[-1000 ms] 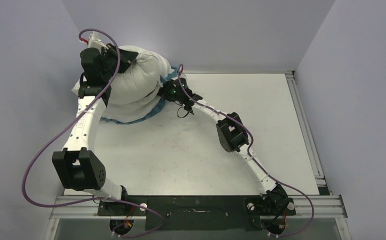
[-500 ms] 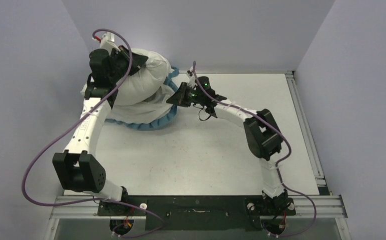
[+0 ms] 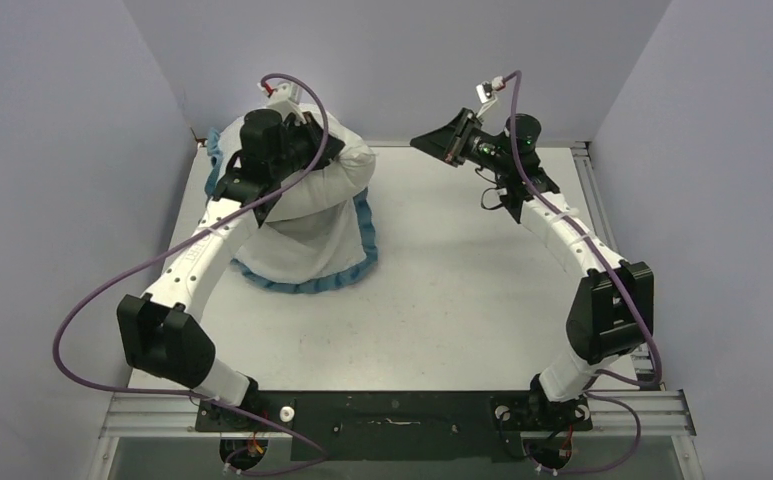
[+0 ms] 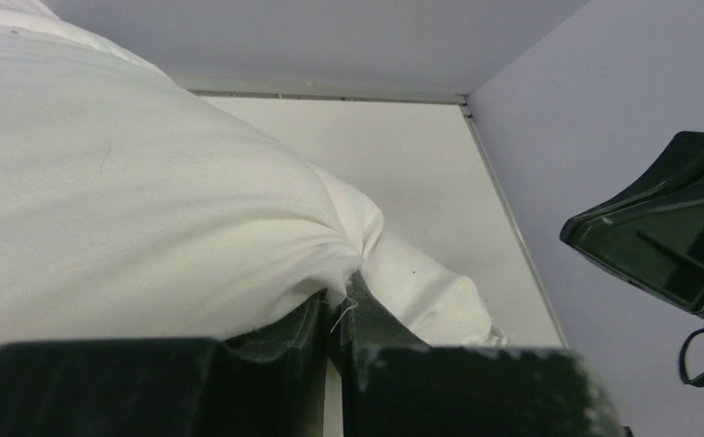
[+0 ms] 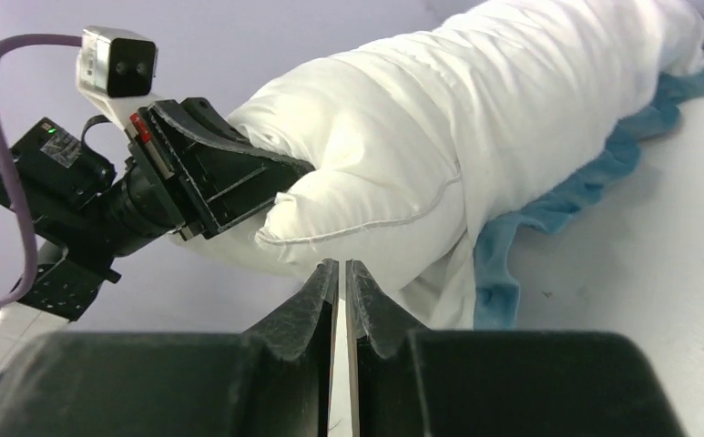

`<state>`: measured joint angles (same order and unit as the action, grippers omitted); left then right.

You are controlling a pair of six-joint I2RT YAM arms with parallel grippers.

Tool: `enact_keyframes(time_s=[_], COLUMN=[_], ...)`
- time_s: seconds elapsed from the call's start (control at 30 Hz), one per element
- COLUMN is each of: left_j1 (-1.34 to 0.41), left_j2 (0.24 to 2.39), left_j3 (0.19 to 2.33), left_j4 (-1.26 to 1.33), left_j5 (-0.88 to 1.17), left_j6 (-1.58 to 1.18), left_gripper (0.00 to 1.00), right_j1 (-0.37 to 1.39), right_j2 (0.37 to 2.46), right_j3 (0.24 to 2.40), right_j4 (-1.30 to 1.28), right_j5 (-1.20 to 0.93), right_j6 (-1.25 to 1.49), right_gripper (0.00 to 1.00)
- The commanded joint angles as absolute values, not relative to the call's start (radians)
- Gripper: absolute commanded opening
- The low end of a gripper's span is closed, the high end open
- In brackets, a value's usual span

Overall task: Put the pillow into the pillowcase
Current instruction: Stuff the pillow into the pillowcase.

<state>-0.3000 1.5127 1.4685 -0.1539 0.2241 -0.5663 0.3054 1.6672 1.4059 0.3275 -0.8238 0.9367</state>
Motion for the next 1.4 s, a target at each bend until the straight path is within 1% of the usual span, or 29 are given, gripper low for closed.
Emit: enact_keyframes(time_s=[0.0, 0.03, 0.07, 0.1, 0.13, 0.17, 0.2, 0.3, 0.37, 0.4, 0.47, 0.57, 0.6, 0.63, 0.67, 0.7, 0.73, 0.77, 0.8, 0.93, 1.03, 1.1, 1.2, 1.3, 1.37], left_j1=[-0.343, -0.343, -0.342, -0.342, -0.342, -0.341, -0.338, -0.319, -0.301, -0.291, -0.269, -0.239, -0.229, -0.221, -0.212, -0.198, -0.19, -0.184, -0.176, -0.155, -0.152, -0.154, -0.174, -0.216, -0.225], left_j2=[1.566, 1.567, 1.564, 1.557, 1.548, 1.54, 1.533, 1.522, 1.513, 1.506, 1.487, 1.465, 1.459, 1.455, 1.452, 1.449, 1.447, 1.446, 1.446, 1.459, 1.476, 1.486, 1.497, 1.501, 1.5], left_j3=[1.467, 1.453, 1.442, 1.435, 1.43, 1.426, 1.427, 1.456, 1.477, 1.477, 1.466, 1.451, 1.448, 1.447, 1.445, 1.444, 1.442, 1.442, 1.442, 1.448, 1.467, 1.487, 1.528, 1.548, 1.529], left_j4=[-0.224, -0.22, -0.217, -0.211, -0.202, -0.195, -0.192, -0.227, -0.271, -0.277, -0.279, -0.277, -0.275, -0.272, -0.269, -0.263, -0.259, -0.257, -0.254, -0.241, -0.232, -0.222, -0.215, -0.184, -0.123], left_j5=[0.105, 0.114, 0.116, 0.117, 0.118, 0.119, 0.121, 0.129, 0.138, 0.147, 0.168, 0.192, 0.203, 0.214, 0.224, 0.236, 0.245, 0.25, 0.253, 0.278, 0.297, 0.317, 0.333, 0.331, 0.34], left_j6=[-0.441, -0.459, -0.473, -0.48, -0.486, -0.489, -0.492, -0.499, -0.504, -0.509, -0.521, -0.533, -0.538, -0.546, -0.555, -0.564, -0.571, -0.572, -0.574, -0.588, -0.601, -0.615, -0.623, -0.639, -0.703], left_gripper=[0.0, 0.0, 0.0, 0.0, 0.0, 0.0, 0.0, 0.0, 0.0, 0.0, 0.0, 0.0, 0.0, 0.0, 0.0, 0.0, 0.0, 0.0, 0.0, 0.0, 0.0, 0.0, 0.0, 0.0, 0.0], right_j1=[0.309, 0.315, 0.321, 0.33, 0.342, 0.357, 0.377, 0.441, 0.48, 0.495, 0.522, 0.564, 0.575, 0.587, 0.597, 0.601, 0.601, 0.599, 0.594, 0.547, 0.496, 0.455, 0.405, 0.368, 0.35], right_j2=[1.615, 1.622, 1.646, 1.677, 1.712, 1.75, 1.784, 1.912, 2.043, 2.097, 2.203, 2.363, 2.404, 2.43, 2.441, 2.44, 2.43, 2.411, 2.384, 2.218, 2.095, 2.027, 1.972, 1.958, 1.971], right_j3=[1.335, 1.339, 1.349, 1.357, 1.367, 1.375, 1.379, 1.423, 1.502, 1.553, 1.667, 1.89, 1.95, 1.989, 2.006, 1.998, 1.972, 1.935, 1.89, 1.734, 1.623, 1.592, 1.654, 1.807, 1.903], right_j4=[0.162, 0.073, 0.0, -0.06, -0.106, -0.135, -0.142, -0.098, -0.065, -0.048, -0.01, -0.008, 0.028, 0.06, 0.103, 0.173, 0.233, 0.3, 0.362, 0.545, 0.775, 0.869, 0.932, 0.941, 0.995], right_j5=[-0.819, -0.793, -0.789, -0.792, -0.789, -0.787, -0.772, -0.737, -0.728, -0.718, -0.705, -0.679, -0.692, -0.699, -0.708, -0.736, -0.757, -0.78, -0.793, -0.869, -0.914, -0.937, -0.978, -1.018, -1.033], right_j6=[0.793, 0.728, 0.674, 0.626, 0.587, 0.55, 0.528, 0.507, 0.52, 0.531, 0.556, 0.579, 0.596, 0.614, 0.634, 0.675, 0.722, 0.769, 0.815, 0.958, 1.142, 1.248, 1.362, 1.426, 1.499], right_gripper=[0.05, 0.05, 0.11, 0.31, 0.49, 0.6, 0.66, 0.78, 0.87, 0.9, 0.94, 0.95, 0.95, 0.92, 0.87, 0.71, 0.52, 0.18, 0.07, 0.05, 0.05, 0.05, 0.05, 0.05, 0.05])
